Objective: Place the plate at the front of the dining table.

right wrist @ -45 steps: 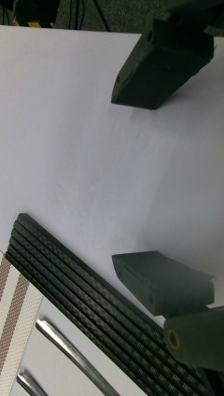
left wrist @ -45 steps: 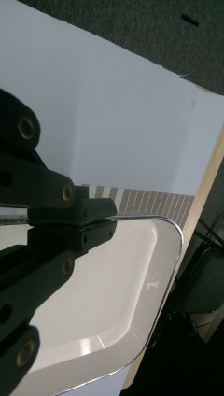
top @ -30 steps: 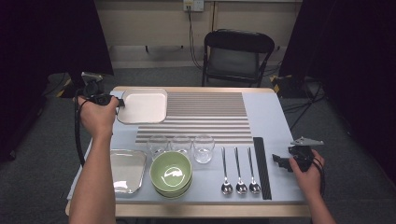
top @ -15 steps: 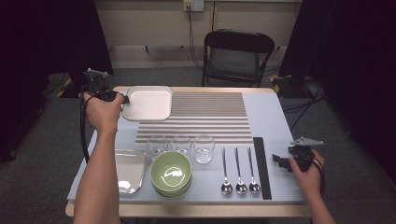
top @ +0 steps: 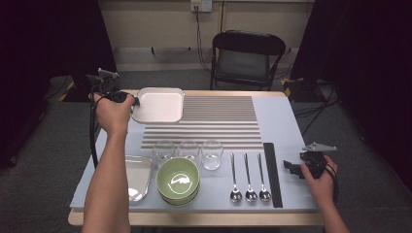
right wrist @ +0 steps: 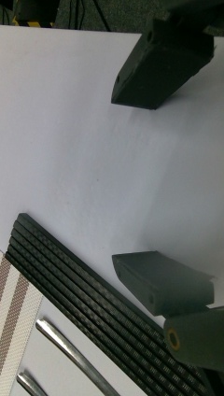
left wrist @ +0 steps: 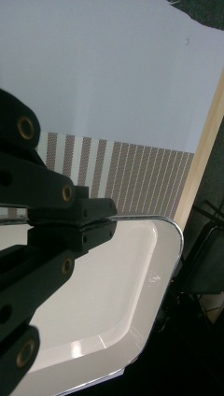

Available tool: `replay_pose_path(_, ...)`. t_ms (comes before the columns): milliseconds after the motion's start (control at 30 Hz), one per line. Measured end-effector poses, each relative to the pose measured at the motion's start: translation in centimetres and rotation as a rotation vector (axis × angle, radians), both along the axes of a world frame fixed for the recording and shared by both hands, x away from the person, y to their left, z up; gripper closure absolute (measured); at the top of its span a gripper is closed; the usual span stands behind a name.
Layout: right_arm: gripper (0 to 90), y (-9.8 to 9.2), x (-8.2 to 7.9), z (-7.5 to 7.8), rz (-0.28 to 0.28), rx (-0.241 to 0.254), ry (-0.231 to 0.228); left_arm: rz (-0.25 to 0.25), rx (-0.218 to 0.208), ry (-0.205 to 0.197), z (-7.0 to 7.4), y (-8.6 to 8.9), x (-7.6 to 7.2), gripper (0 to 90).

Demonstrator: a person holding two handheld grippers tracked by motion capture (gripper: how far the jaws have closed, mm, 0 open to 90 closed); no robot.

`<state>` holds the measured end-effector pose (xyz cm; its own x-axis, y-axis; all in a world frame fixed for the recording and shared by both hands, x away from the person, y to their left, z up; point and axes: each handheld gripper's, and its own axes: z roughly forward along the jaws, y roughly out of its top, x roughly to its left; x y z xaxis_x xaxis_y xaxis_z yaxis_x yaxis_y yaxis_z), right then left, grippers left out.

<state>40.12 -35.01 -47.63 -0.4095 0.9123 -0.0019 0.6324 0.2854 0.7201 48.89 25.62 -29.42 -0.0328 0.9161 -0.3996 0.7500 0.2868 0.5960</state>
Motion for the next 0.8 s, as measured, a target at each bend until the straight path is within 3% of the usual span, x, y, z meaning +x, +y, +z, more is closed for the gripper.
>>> replay_pose_path(800,18.3,0.0,0.0,0.0,0.000,-0.001,0.000,-0.003,-0.011,0.008,0.2,-1.7,1.3,89.0)
